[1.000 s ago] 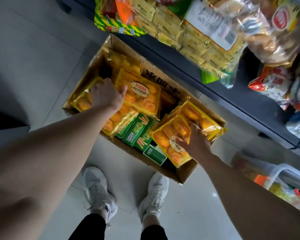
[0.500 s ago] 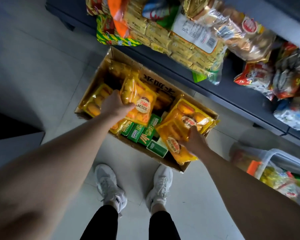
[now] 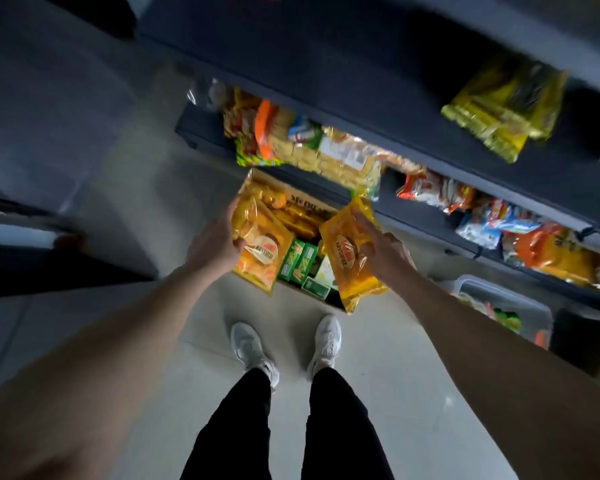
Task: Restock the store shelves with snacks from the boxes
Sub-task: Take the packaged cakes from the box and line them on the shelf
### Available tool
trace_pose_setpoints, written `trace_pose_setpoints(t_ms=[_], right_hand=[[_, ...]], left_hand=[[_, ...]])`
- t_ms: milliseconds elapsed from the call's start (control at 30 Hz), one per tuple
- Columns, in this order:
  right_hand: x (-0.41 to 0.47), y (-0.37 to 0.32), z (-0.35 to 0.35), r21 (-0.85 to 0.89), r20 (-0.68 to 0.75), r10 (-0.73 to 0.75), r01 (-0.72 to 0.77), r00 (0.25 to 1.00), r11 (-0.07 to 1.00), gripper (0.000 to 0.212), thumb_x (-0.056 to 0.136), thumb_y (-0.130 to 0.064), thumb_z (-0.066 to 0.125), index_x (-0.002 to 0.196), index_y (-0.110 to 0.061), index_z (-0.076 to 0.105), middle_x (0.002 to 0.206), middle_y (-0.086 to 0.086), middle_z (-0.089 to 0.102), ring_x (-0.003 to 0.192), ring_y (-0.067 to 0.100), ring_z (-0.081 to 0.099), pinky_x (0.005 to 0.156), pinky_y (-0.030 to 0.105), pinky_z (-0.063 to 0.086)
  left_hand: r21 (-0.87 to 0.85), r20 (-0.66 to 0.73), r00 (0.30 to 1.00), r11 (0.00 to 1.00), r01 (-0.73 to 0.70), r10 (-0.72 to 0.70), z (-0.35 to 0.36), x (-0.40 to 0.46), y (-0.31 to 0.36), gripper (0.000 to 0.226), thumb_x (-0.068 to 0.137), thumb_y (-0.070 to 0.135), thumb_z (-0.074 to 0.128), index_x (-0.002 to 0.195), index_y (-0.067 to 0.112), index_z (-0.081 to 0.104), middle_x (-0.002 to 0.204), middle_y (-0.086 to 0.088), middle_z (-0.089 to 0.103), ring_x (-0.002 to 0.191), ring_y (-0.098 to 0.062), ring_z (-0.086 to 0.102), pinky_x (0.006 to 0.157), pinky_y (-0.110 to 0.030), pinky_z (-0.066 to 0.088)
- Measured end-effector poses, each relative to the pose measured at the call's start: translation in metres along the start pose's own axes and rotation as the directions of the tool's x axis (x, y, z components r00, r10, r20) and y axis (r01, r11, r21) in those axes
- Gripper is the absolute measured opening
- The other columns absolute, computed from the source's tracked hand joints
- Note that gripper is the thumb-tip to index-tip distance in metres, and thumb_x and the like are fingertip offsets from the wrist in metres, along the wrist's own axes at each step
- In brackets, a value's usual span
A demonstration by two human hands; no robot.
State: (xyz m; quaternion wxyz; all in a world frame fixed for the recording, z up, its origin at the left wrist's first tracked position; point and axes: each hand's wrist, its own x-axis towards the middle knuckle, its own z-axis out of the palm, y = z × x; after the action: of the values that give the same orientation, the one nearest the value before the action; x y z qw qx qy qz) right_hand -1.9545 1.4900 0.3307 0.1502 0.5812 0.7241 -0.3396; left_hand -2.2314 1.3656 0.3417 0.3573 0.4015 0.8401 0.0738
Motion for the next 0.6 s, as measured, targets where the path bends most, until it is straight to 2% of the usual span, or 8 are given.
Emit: trace_pose_setpoints(t_ms=[67, 100, 167, 233, 300, 367, 433, 600], right_hand=[[-0.025, -0.021, -0.032, 0.001, -0.032, -0.068, 0.068, 0.997, 0.998, 0.053, 0.104, -0.021, 0.047, 0.148, -0.051, 0.036, 0.122, 0.011, 0.058, 0.078, 0.015, 0.050, 0.058, 0.023, 0.034], [-0.037, -0.030, -0.049, -0.011, -0.051, -0.113, 0.112, 0.992, 0.994, 0.050, 0.104, -0.019, 0.049, 0.145, -0.047, 0.043, 0.127, 0.010, 0.057, 0.084, 0.016, 0.053, 0.066, 0.023, 0.038], [-0.057, -0.049, -0.084, -0.056, -0.089, -0.198, 0.193, 0.976, 0.980, 0.047, 0.102, -0.019, 0.053, 0.140, -0.046, 0.050, 0.130, 0.011, 0.059, 0.092, 0.023, 0.060, 0.078, 0.025, 0.041], [-0.073, -0.071, -0.122, -0.092, -0.132, -0.258, 0.248, 0.957, 0.964, 0.043, 0.100, -0.018, 0.056, 0.135, -0.043, 0.055, 0.131, 0.011, 0.059, 0.104, 0.028, 0.061, 0.085, 0.028, 0.043], [-0.090, -0.093, -0.158, -0.131, -0.176, -0.299, 0.279, 0.938, 0.951, 0.040, 0.099, -0.019, 0.058, 0.131, -0.042, 0.058, 0.134, 0.008, 0.058, 0.115, 0.029, 0.059, 0.092, 0.031, 0.044], [-0.104, -0.115, -0.190, -0.162, -0.220, -0.347, 0.316, 0.912, 0.935, 0.039, 0.098, -0.020, 0.059, 0.124, -0.048, 0.059, 0.132, 0.005, 0.061, 0.111, 0.027, 0.061, 0.094, 0.037, 0.049], [-0.114, -0.137, -0.220, -0.223, -0.230, -0.410, 0.363, 0.882, 0.905, 0.039, 0.098, -0.019, 0.058, 0.121, -0.049, 0.059, 0.128, 0.003, 0.063, 0.109, 0.026, 0.062, 0.094, 0.038, 0.050], [-0.137, -0.194, -0.301, -0.354, -0.228, -0.528, 0.435, 0.818, 0.828, 0.040, 0.099, -0.016, 0.054, 0.125, -0.046, 0.061, 0.139, -0.003, 0.059, 0.124, 0.025, 0.055, 0.102, 0.040, 0.046]], left_hand=[[0.012, -0.015, 0.999, 0.999, -0.034, 0.034, -0.041, -0.021, 0.010, 0.073, 0.098, 0.028, 0.058, 0.155, 0.035, 0.012, 0.131, -0.009, 0.060, 0.106, -0.033, 0.063, 0.081, -0.042, 0.050], [0.013, -0.032, 0.998, 0.999, -0.051, 0.052, -0.063, -0.030, 0.016, 0.070, 0.100, 0.029, 0.055, 0.155, 0.033, 0.013, 0.125, -0.009, 0.063, 0.093, -0.029, 0.065, 0.071, -0.037, 0.050], [0.024, -0.066, 0.993, 0.995, -0.093, 0.094, -0.109, -0.049, 0.030, 0.065, 0.102, 0.028, 0.052, 0.155, 0.031, 0.015, 0.113, -0.008, 0.064, 0.069, -0.017, 0.057, 0.056, -0.027, 0.041], [0.062, -0.115, 0.984, 0.990, -0.126, 0.133, -0.156, -0.064, 0.040, 0.064, 0.101, 0.028, 0.052, 0.154, 0.033, 0.016, 0.114, -0.009, 0.063, 0.076, -0.023, 0.060, 0.065, -0.030, 0.044], [0.083, -0.174, 0.968, 0.982, -0.168, 0.180, -0.200, -0.073, 0.048, 0.066, 0.099, 0.028, 0.056, 0.151, 0.035, 0.018, 0.126, -0.008, 0.061, 0.101, -0.033, 0.062, 0.082, -0.038, 0.047], [0.050, -0.205, 0.949, 0.971, -0.235, 0.241, -0.240, -0.080, 0.053, 0.067, 0.094, 0.024, 0.062, 0.144, 0.041, 0.021, 0.133, -0.006, 0.057, 0.115, -0.036, 0.058, 0.096, -0.044, 0.047], [0.055, -0.236, 0.928, 0.957, -0.284, 0.289, -0.277, -0.087, 0.060, 0.066, 0.091, 0.020, 0.064, 0.135, 0.045, 0.022, 0.129, -0.006, 0.059, 0.112, -0.033, 0.060, 0.095, -0.048, 0.049], [0.137, -0.349, 0.879, 0.945, -0.295, 0.325, -0.361, -0.114, 0.088, 0.057, 0.096, 0.018, 0.056, 0.142, 0.038, 0.030, 0.113, 0.001, 0.056, 0.099, -0.027, 0.061, 0.083, -0.040, 0.051]])
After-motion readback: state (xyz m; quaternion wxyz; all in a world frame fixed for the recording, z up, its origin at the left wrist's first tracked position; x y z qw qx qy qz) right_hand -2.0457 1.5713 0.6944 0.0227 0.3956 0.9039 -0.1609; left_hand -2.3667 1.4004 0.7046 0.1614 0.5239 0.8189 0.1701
